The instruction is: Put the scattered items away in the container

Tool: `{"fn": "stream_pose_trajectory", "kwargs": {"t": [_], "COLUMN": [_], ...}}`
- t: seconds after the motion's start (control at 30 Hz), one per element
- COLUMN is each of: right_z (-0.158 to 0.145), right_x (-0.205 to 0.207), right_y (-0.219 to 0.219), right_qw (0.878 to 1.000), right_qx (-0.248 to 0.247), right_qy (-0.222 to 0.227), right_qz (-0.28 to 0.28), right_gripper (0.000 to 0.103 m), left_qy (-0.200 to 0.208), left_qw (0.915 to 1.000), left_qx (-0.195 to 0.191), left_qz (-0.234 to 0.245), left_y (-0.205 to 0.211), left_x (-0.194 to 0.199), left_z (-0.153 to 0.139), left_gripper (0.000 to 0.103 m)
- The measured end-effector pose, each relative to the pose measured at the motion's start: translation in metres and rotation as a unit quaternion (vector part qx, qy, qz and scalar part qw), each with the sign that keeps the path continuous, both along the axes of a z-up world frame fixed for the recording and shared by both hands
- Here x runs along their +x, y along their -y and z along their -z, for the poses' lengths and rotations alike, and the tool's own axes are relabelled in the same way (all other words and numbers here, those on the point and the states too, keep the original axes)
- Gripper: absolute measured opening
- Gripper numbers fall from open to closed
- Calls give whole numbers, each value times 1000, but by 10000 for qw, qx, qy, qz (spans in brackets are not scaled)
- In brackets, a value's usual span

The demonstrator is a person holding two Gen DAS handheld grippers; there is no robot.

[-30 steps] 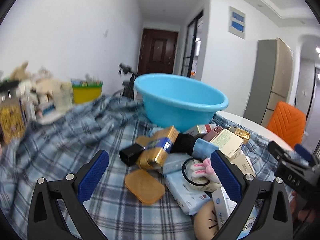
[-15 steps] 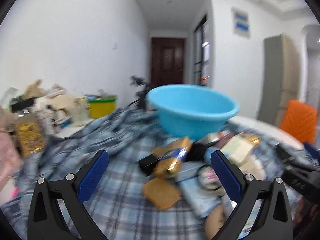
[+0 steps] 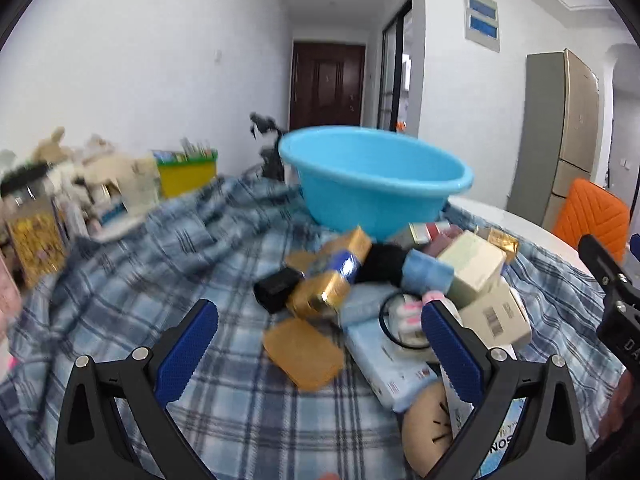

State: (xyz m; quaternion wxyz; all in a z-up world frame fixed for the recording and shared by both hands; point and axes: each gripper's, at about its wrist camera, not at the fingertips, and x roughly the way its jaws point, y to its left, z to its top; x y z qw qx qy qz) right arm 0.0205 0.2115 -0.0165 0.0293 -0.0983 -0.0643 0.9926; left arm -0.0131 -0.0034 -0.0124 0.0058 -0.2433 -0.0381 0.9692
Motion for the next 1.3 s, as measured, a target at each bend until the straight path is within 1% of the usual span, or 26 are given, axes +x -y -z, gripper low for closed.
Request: {"fn": "stream_pose_trajectory", "kwargs": {"t": [0.17,0.3,0.4,0.47,0.57,0.63,0.7,0.8,0.9,1.0,1.03,1.13,1.17,1.3], "right_z": [0,5,9,10,7,2,-3,-13,-24,-40,-47,-70,-78,-98], "right_x": [-1,-4,-4,-5,-4,-2,-2,-6,-12,-21,-24,-34,-37,-46], "right_y": [3,3,2,2,-3,-8,-14,-23,-28,-29,-30,-31,-31,-32], "right_qw": [9998,9996,9996,9993,9984,9970,9953,9935,9931,9918,9910,9891,9883,9850], "right_qx": [-1,10,35,53,-20,-95,-146,-211,-225,-225,-250,-408,-490,-759], "right_qy": [89,188,207,282,411,512,650,788,859,935,946,941,948,1019], "right_qz": [-152,-194,-195,-223,-398,-565,-708,-788,-764,-845,-909,-1059,-1090,-1165], "right_gripper": [103,103,103,103,103,103,103,103,103,103,103,103,103,103], "left_qy": [-150,-90,-245,-313,-430,-348,-211,-69,60,276,232,-78,-157,-285], "left_qw": [9999,10000,9994,9988,9979,9981,9985,9984,9973,9945,9942,9928,9923,9933], "left_qx": [7,-9,-168,-302,-453,-509,-425,-385,-576,-630,-671,-954,-996,-875], "left_qz": [-4,29,-179,-227,-159,17,272,411,445,793,806,725,714,705], "left_y": [0,-1,-5,-9,-11,-11,-9,-6,-8,-12,-12,-17,-18,-16], "left_x": [5,5,10,13,17,16,13,8,-2,-13,-14,-12,-11,-11], "left_z": [-2,-1,-3,-5,-11,-17,-26,-41,-56,-74,-81,-109,-117,-142], "left_gripper": [103,103,103,103,103,103,103,103,103,103,103,103,103,103]}}
